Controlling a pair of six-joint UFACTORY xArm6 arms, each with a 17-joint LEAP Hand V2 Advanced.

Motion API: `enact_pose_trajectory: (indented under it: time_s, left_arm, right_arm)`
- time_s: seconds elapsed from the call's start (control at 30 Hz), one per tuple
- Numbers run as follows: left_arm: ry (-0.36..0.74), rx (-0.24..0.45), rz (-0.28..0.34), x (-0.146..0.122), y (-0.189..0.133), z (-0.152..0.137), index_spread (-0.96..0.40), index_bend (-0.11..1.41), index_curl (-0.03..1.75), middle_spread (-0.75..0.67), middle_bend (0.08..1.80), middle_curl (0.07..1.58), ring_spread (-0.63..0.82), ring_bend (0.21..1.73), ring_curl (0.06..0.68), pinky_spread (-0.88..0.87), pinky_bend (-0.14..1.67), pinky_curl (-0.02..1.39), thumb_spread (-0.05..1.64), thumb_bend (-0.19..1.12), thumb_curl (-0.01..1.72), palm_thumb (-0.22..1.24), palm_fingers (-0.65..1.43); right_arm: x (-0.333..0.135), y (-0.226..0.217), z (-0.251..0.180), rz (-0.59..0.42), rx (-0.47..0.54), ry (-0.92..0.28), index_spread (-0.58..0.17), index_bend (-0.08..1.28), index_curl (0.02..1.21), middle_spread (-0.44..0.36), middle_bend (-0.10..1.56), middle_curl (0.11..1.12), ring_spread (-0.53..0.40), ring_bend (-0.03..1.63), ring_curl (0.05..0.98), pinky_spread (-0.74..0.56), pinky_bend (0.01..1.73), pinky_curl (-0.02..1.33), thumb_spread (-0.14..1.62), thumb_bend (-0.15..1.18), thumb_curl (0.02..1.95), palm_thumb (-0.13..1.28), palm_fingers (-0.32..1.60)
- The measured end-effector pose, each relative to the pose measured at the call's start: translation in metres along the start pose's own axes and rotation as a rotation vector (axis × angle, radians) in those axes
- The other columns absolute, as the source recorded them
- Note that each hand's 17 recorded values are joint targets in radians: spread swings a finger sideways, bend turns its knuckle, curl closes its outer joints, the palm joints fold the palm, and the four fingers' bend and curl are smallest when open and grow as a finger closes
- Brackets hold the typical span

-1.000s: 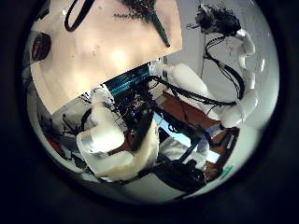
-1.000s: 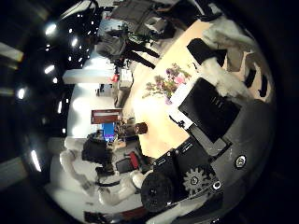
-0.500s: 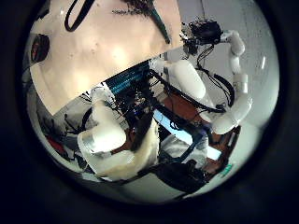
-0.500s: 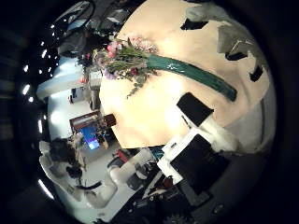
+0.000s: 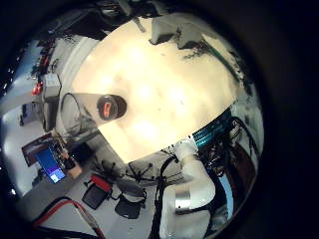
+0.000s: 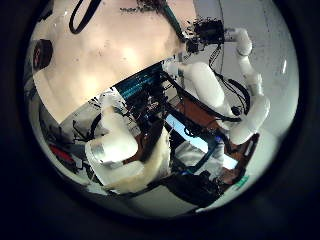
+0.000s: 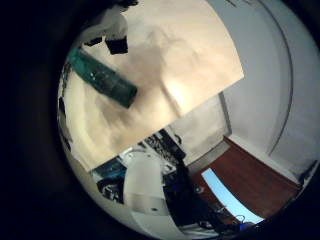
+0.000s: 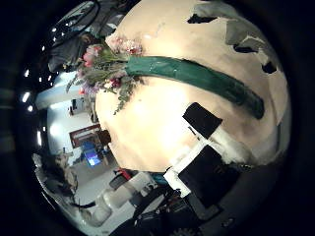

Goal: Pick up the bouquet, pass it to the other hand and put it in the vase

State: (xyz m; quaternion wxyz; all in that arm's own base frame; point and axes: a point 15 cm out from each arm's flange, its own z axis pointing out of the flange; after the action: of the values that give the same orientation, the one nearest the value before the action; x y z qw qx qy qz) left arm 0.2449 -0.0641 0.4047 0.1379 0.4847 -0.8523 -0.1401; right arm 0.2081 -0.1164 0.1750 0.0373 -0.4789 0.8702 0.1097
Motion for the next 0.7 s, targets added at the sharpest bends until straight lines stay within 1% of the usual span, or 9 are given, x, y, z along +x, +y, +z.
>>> enact_pose_trajectory:
  time_s: [0.2,0.47,0.7]
  left_arm:
    - [0.003,-0.003,-0.002,-0.001,-0.003,-0.001,-0.04,0.18,0.36,0.32,0.18,0.29,0.53,0.47,0.200,0.50,0.27,0.32,1.18,-0.02,0.28,0.20,0.13]
    - [0.003,-0.006,-0.005,0.000,-0.005,-0.001,-0.04,0.18,0.36,0.32,0.18,0.29,0.53,0.47,0.201,0.50,0.27,0.32,1.18,-0.02,0.28,0.20,0.13]
    - [-0.004,-0.003,-0.006,0.006,-0.005,-0.003,-0.04,0.18,0.36,0.32,0.18,0.29,0.53,0.47,0.202,0.50,0.27,0.32,1.18,-0.02,0.28,0.20,0.13]
  right_arm:
    - [-0.002,0.008,0.020,0.003,-0.056,0.001,-0.241,0.40,0.56,-0.024,0.75,0.49,-0.104,1.07,0.419,0.07,0.90,0.51,1.04,-0.03,0.49,0.68,0.25]
    - [-0.002,0.010,0.042,-0.005,-0.071,0.015,-0.210,0.34,0.52,0.023,0.67,0.46,-0.053,1.03,0.387,0.16,0.89,0.48,1.03,-0.03,0.47,0.67,0.25]
    - [0.004,0.002,0.047,0.000,-0.057,0.046,-0.199,0.31,0.50,0.038,0.63,0.45,-0.031,1.01,0.369,0.21,0.86,0.45,1.02,-0.03,0.46,0.67,0.26]
